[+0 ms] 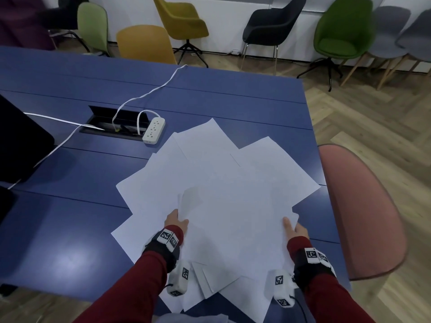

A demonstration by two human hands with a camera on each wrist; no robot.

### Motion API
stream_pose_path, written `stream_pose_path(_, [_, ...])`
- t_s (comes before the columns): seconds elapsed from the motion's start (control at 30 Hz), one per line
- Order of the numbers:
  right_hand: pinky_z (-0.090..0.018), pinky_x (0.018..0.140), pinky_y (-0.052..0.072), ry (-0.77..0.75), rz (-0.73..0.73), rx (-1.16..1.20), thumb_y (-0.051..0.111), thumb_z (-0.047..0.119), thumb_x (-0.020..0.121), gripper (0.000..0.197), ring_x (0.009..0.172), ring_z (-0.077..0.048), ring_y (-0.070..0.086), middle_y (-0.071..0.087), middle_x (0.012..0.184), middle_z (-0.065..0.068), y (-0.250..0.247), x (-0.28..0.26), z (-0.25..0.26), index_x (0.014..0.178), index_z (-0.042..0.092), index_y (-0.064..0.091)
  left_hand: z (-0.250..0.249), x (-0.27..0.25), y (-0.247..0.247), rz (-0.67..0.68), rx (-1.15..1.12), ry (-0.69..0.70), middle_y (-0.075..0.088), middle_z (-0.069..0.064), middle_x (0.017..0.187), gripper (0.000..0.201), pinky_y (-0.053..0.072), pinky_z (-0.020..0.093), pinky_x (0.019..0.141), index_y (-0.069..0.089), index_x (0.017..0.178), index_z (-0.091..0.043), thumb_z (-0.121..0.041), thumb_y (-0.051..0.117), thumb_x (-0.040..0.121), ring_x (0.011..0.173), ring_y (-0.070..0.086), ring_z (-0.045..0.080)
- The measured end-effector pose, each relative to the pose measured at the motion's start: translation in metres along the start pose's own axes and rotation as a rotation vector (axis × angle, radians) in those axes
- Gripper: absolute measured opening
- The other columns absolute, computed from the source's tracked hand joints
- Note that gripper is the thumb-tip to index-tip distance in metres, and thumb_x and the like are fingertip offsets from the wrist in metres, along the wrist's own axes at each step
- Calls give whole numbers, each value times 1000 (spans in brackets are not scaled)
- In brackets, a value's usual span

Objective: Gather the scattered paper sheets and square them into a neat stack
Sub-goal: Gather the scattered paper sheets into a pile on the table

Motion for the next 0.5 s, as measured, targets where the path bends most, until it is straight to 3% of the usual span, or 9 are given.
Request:
stream_pose_path(0.07, [-36,94,44,30,33,-22,70,28,79,45,108,-31,60,65,109,-16,11,0,1,116,4,59,-4,-4,9,28,8,12,64,21,112,25,44,29,80,58,108,0,-6,55,83,102,62,34])
stream_pose_path(0.17, [-39,96,48,72,56,-120,81,19,66,55,107,-34,62,66,115,-17,9,2,1,115,4,60,-8,-11,23,79,43,36,64,19,113,20,48,32,84,57,102,-7,-10,54,83,101,62,33])
stream_pose_path(0.3, [-40,100,44,110,149,-89,77,4,70,53,111,-34,60,63,119,-21,-5,9,1,118,-4,56,-14,-19,33,104,45,62,66,17,108,12,51,33,83,55,93,-12,-9,55,81,98,63,32])
stream_pose_path(0.4, [-43,106,39,169,202,-114,78,12,69,69,118,-33,55,56,130,-20,-10,15,-8,129,-2,47,-17,-21,33,94,32,67,68,17,105,11,51,33,81,54,89,-14,-10,57,80,94,65,31])
stream_pose_path(0.5, [-40,104,39,263,253,-128,78,15,71,76,121,-34,52,52,133,-20,-4,6,-14,136,1,40,-20,-23,37,159,45,80,68,15,108,16,51,33,85,58,98,-12,-12,57,81,98,64,31])
Point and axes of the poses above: each hand's wrist, its own x-axis towards the middle knuckle, its own y-axis out of the palm, z = x × y, the point moved 3 cm from there along x, towards the middle knuckle
